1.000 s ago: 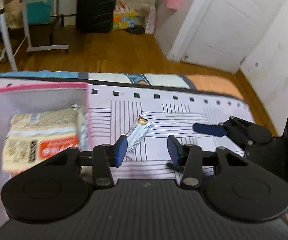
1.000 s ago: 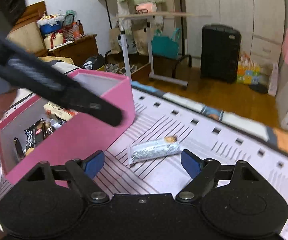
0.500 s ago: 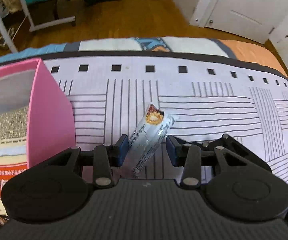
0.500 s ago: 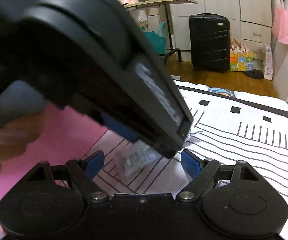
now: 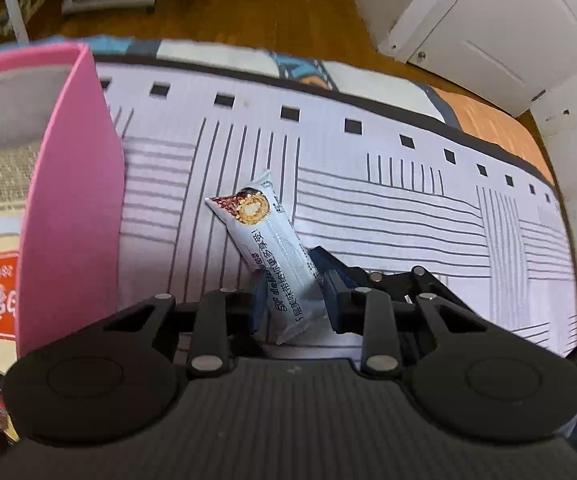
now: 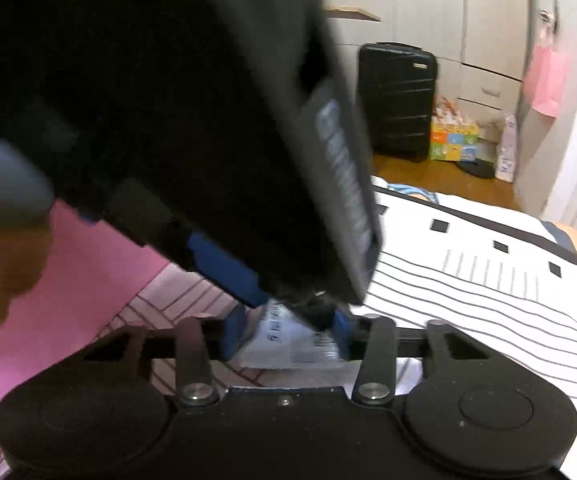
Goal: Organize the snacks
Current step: 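Move the left gripper to the white snack bar and grasp it, then carry the white bar over the pink box with the left gripper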
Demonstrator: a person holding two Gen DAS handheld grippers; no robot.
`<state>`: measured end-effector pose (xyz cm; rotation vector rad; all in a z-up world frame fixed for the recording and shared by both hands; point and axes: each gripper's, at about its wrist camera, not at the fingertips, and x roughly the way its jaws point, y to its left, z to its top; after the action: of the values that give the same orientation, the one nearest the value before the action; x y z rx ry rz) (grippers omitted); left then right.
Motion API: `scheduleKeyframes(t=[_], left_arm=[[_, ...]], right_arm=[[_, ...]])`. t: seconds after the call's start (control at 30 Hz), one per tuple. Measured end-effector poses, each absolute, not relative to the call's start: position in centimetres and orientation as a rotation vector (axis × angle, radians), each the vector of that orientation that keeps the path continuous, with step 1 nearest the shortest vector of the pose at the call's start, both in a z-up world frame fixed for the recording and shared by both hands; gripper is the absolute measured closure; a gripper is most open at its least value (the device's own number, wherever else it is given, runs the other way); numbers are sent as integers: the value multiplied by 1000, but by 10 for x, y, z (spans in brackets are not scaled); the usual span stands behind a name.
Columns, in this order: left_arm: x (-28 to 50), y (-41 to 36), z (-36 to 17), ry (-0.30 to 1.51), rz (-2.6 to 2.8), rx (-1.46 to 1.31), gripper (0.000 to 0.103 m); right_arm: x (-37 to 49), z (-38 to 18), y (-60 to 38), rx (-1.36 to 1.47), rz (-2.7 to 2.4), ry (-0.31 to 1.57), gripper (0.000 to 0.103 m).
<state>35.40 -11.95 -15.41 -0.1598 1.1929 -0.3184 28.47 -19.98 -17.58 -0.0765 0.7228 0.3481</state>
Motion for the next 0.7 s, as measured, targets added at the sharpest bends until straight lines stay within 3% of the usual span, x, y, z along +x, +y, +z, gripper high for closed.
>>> scheduleKeyframes(t=[0.7], left_arm=[[271,-119,-125,1159,-442,-80,77]], right_arm=[[188,-118,-188,59,264,820,59]])
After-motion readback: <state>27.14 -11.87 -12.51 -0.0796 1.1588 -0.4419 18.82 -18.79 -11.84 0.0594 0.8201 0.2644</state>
